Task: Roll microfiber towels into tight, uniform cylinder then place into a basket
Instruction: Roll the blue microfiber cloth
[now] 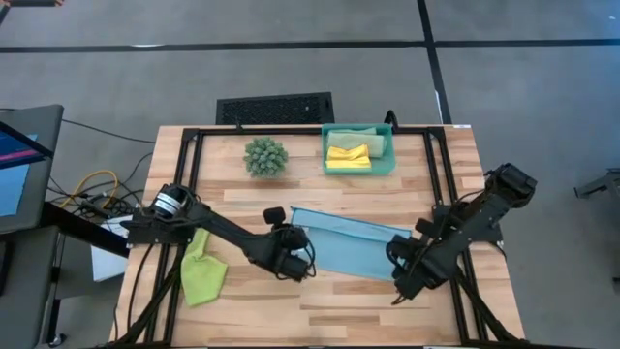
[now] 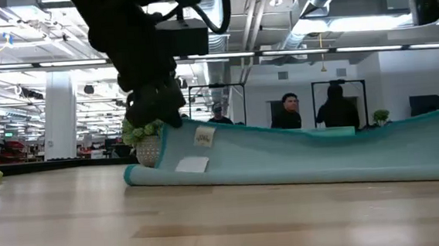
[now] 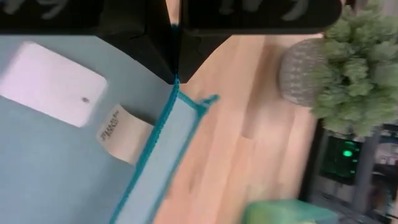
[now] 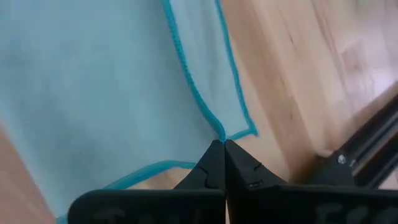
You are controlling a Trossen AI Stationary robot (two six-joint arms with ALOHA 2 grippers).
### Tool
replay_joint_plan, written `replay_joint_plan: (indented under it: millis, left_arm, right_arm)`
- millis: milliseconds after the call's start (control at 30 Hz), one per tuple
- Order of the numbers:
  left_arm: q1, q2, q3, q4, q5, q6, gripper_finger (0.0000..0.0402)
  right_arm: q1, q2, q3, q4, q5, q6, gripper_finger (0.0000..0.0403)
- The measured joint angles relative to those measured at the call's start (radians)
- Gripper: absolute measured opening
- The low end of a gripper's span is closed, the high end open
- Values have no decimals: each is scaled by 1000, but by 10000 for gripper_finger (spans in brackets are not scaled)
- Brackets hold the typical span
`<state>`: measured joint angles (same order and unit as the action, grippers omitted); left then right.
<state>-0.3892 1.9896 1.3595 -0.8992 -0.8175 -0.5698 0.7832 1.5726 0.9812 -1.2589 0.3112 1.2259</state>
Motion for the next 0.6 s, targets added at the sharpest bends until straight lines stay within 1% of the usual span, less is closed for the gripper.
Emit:
replay_joint_plan:
  millis: [67,167,233,367,433,500,600]
  left_arm:
    - [-21,0,10,-13,26,0,0]
    - [-76,0,60,-36,61,14,0]
    - [-116,0,104,-35,104,42,0]
    - [-188,0,194,-32,233,91,0]
    - [-217,0,219,-33,256,103,0]
    - [-237,0,229,-33,250,96,0]
    - [-241,0,221,-50,194,63,0]
  right_arm:
    - [25,0,25,26,-11,-31,10]
    - [96,0,71,118,-29,-103,9]
    - [148,0,103,210,-56,-155,7]
    - [247,0,136,413,-123,-253,9]
    - [284,0,138,496,-128,-306,9]
    - [306,0,138,493,-106,-291,8]
    - [308,0,138,361,-54,-188,5]
